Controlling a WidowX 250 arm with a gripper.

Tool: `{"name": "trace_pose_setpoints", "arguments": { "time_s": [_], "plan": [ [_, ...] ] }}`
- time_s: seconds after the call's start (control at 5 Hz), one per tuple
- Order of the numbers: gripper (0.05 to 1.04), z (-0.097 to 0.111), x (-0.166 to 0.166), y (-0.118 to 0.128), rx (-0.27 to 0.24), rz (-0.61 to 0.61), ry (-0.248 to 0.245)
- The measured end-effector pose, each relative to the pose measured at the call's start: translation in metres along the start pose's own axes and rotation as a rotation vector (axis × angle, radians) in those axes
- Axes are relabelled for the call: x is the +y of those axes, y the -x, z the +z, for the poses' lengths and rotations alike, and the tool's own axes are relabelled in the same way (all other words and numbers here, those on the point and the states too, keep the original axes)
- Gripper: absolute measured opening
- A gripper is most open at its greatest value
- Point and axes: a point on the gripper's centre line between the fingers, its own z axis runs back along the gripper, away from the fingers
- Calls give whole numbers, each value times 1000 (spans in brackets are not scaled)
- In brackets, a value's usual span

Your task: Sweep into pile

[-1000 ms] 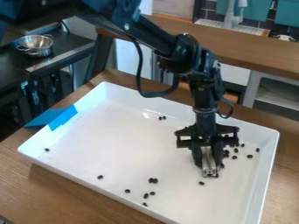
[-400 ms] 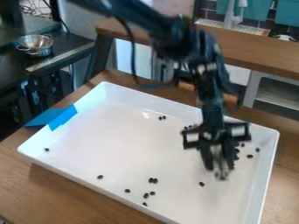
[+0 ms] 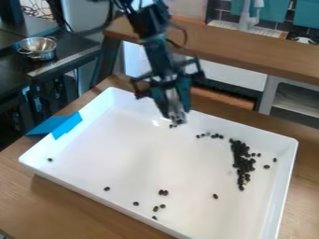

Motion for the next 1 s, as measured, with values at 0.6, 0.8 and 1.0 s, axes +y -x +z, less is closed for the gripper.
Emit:
{"name": "trace_pose_setpoints", "arguments": {
  "time_s": [0.6, 0.8, 1.0],
  "plan": [
    [384, -38, 109, -13, -25, -177, -365],
    [384, -48, 127, -21, -72, -245, -460],
    [384, -61, 137, -13, -26, -369, -563]
  ]
}}
